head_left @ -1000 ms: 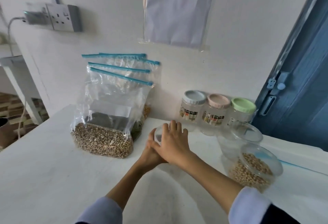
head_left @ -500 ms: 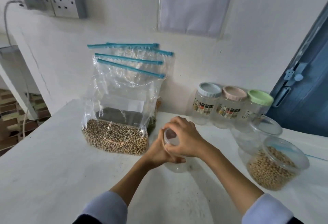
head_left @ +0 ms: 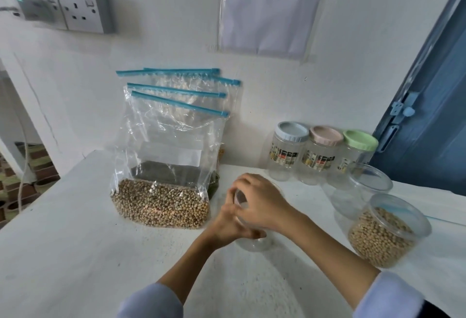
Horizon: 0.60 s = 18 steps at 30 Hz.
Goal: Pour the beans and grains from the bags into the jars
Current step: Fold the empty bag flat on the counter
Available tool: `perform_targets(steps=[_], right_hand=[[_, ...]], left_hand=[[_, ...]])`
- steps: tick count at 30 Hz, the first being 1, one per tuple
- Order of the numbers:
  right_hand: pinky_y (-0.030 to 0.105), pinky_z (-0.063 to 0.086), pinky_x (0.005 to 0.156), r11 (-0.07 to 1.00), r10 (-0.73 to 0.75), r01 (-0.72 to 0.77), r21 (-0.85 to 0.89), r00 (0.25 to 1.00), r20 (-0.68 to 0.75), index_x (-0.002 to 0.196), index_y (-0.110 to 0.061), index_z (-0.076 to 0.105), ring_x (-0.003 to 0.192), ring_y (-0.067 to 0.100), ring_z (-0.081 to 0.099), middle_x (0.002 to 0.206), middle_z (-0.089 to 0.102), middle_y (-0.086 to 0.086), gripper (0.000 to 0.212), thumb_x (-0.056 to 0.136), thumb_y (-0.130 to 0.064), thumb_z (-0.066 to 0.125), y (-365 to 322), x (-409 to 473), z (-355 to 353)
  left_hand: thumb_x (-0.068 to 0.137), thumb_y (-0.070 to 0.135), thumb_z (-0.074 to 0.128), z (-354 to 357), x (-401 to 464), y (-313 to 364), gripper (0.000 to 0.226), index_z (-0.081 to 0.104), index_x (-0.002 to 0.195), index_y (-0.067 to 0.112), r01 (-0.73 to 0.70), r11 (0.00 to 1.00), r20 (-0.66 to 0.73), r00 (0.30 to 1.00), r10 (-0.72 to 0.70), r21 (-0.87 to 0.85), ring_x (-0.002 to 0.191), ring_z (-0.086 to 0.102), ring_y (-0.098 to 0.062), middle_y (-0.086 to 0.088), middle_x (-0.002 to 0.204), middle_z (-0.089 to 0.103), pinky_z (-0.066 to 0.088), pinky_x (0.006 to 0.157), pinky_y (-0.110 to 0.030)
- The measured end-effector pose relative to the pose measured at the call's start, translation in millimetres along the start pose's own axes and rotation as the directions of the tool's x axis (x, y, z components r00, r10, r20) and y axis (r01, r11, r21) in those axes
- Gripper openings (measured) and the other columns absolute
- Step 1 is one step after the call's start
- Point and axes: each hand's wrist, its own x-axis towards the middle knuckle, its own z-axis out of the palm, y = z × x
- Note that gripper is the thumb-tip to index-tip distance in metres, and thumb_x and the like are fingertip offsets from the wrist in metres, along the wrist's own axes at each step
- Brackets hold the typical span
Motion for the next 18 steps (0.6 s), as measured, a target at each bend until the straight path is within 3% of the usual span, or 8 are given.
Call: perform_targets(steps=[3,5,6,8,11,14,16,18], right_hand=[[0.030,0.051,0.086,0.921,-0.214,0.282,0.269,0.943,-0.256,0.065,-0.003,0.067,0.058,0.011,0.051,0.064,0.064,0.005,0.053,0.085,-0.049,0.049,-6,-12,17],[0.027,0.050,0.061,0.911,-0.201,0.332,0.244,0.875,-0.440,0.056,-0.005,0.062,0.046,0.011,0.044,0.051,0.056,0.003,0.049,0.088,-0.041,0.051,-7,-14,16],[0.025,0.046,0.060,0.939,-0.166,0.287,0.188,0.860,-0.483,0.063,-0.007,0.064,0.052,0.011,0.049,0.058,0.058,0.002,0.046,0.089,-0.042,0.047,-9,-13,12],[0.038,0.047,0.090,0.998,-0.048,0.058,0.013,0.920,-0.389,0.098,-0.010,0.067,0.093,0.018,0.061,0.100,0.067,0.004,0.059,0.085,-0.055,0.032,-9,-8,6],[0.050,0.004,0.119,0.984,0.085,-0.089,-0.154,0.996,-0.033,0.135,-0.016,0.045,0.137,0.016,0.030,0.144,0.041,0.001,0.065,0.088,-0.060,0.036,-2,-9,5],[0.042,0.009,0.119,0.983,-0.151,0.164,0.081,0.978,-0.142,0.094,-0.012,0.068,0.099,0.012,0.053,0.100,0.064,0.001,0.049,0.084,-0.055,0.045,-12,-18,9],[0.040,0.033,0.109,0.948,-0.226,0.279,0.157,0.931,-0.287,0.065,-0.008,0.066,0.063,0.010,0.050,0.063,0.062,0.002,0.050,0.085,-0.049,0.044,-16,-21,11],[0.042,0.048,0.091,0.954,-0.225,0.290,0.075,0.859,-0.460,0.060,-0.010,0.063,0.055,0.009,0.047,0.056,0.059,-0.001,0.044,0.087,-0.043,0.049,-16,-18,10]], left_hand=[[0.063,0.052,0.079,0,-4,7,0.083,0.046,0.127,0.010,-0.013,1.000,-0.004,1.000,0.013,0.017,0.119,0.050,-0.028,-0.020,0.125,0.045,0.051,0.096,-0.044],[0.063,0.053,0.078,-1,-2,9,0.089,0.044,0.120,-0.006,-0.023,1.000,-0.020,1.000,0.023,0.010,0.111,0.055,-0.028,-0.021,0.116,0.051,0.055,0.088,-0.037],[0.066,0.041,0.080,0,-2,14,0.081,0.044,0.121,-0.005,-0.003,1.000,0.000,1.000,0.003,0.014,0.112,0.055,-0.022,-0.015,0.116,0.052,0.053,0.087,-0.028],[0.067,0.016,0.084,3,0,13,0.079,0.038,0.131,0.004,-0.042,0.999,0.041,0.998,0.042,-0.001,0.119,0.047,-0.001,0.002,0.124,0.048,0.041,0.094,-0.011],[0.067,0.010,0.084,1,0,4,0.087,0.028,0.134,0.008,-0.074,0.997,-0.011,0.997,0.075,0.025,0.125,0.037,0.000,0.010,0.124,0.034,0.033,0.092,0.000],[0.071,0.034,0.072,2,-7,8,0.065,0.037,0.119,0.009,-0.039,0.999,0.004,0.999,0.039,-0.013,0.107,0.049,-0.017,0.000,0.110,0.042,0.044,0.084,-0.007],[0.065,0.057,0.058,2,-9,15,0.079,0.044,0.115,-0.002,-0.051,0.999,-0.001,0.999,0.051,-0.007,0.100,0.050,-0.015,-0.010,0.108,0.045,0.048,0.083,-0.012],[0.064,0.061,0.066,3,-7,17,0.093,0.041,0.123,-0.006,-0.047,0.998,-0.004,0.999,0.047,-0.029,0.111,0.052,-0.019,-0.015,0.119,0.046,0.052,0.092,-0.027]])
